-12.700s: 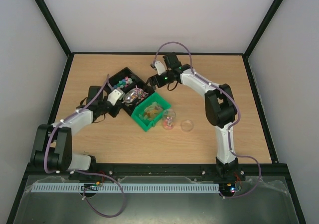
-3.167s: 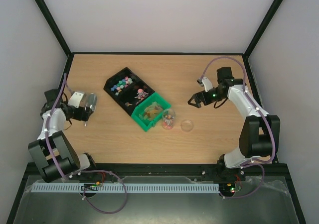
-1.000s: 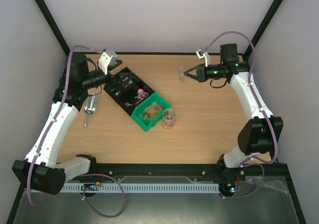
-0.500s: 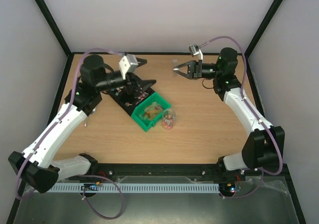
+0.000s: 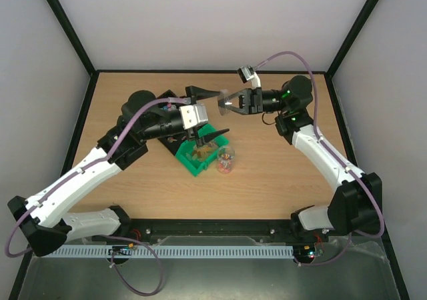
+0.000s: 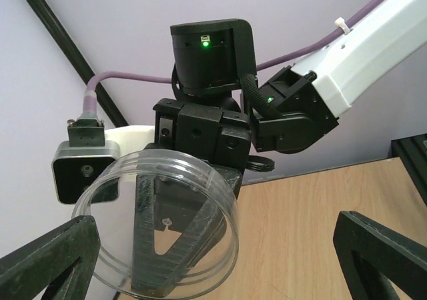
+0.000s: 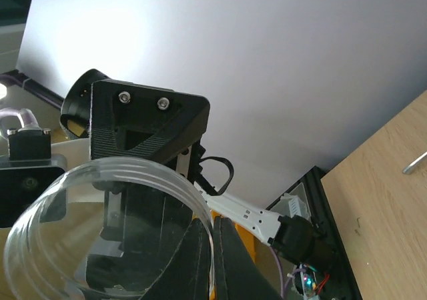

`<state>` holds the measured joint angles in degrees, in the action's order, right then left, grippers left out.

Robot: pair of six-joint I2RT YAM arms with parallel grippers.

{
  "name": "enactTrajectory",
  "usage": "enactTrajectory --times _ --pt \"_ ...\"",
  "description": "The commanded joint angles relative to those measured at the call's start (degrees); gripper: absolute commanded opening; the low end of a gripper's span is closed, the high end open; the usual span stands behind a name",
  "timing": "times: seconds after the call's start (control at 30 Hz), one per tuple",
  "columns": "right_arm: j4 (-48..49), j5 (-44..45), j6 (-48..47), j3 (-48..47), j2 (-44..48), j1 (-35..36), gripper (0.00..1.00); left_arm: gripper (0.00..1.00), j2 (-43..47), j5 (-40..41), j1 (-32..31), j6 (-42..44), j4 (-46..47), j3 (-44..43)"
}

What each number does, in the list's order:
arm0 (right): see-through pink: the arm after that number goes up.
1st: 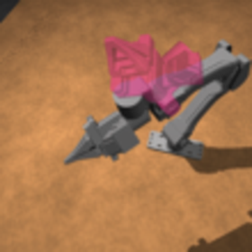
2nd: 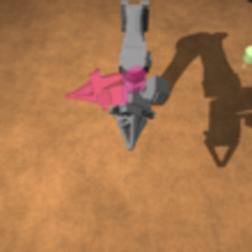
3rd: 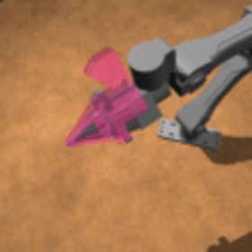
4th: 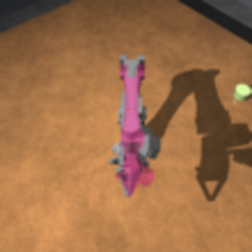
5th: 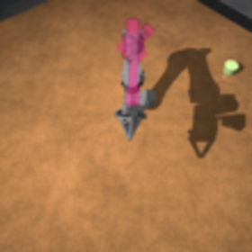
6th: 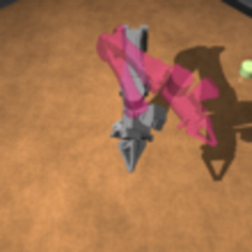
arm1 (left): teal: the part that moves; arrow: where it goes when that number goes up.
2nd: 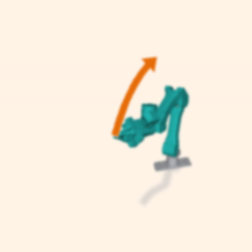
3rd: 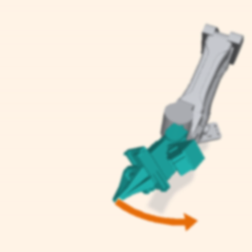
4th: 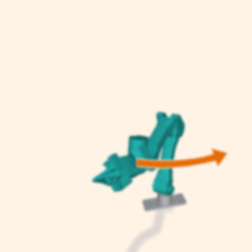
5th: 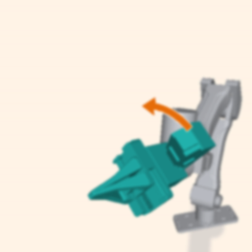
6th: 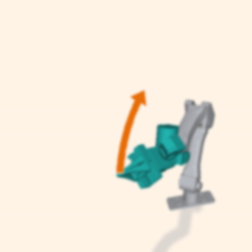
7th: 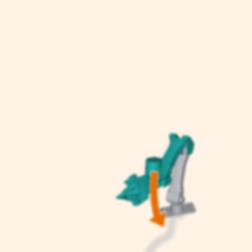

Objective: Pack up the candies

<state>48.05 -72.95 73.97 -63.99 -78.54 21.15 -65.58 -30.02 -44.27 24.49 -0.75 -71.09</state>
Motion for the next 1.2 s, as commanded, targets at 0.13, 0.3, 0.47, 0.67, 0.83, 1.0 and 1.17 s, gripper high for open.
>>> enactTrajectory --times 0.13,0.3,0.47,0.67,0.83,1.0,1.17 --pt "4.7 -3.2 -0.4 0.2 3.4 3.4 0.01 0.99 2.4 7.3 -3.5 4.1 5.1 1.8" --pt "4.6 -3.8 -0.8 1.0 3.8 3.7 0.01 0.99 3.5 7.7 -3.6 4.6 4.7 2.6" --pt "4.6 -4.4 -1.2 1.0 4.0 4.8 0.01 0.99 3.4 9.1 -3.6 3.7 4.9 2.8" --pt "4.6 -5.2 -1.4 1.0 4.1 5.5 0.01 0.99 3.2 9.6 -3.6 2.6 5.2 2.4" --pt "4.0 -5.3 -1.9 1.1 4.2 5.6 0.01 0.99 3.7 13.0 -3.4 1.8 5.9 3.1" --pt "3.5 -5.3 -2.3 0.9 4.0 5.6 0.02 0.99 4.4 13.8 -3.4 0.6 6.0 3.7" --pt "3.6 -5.4 -2.1 0.6 3.9 5.6 0.01 0.99 5.3 10.4 -2.4 1.3 4.3 4.1"
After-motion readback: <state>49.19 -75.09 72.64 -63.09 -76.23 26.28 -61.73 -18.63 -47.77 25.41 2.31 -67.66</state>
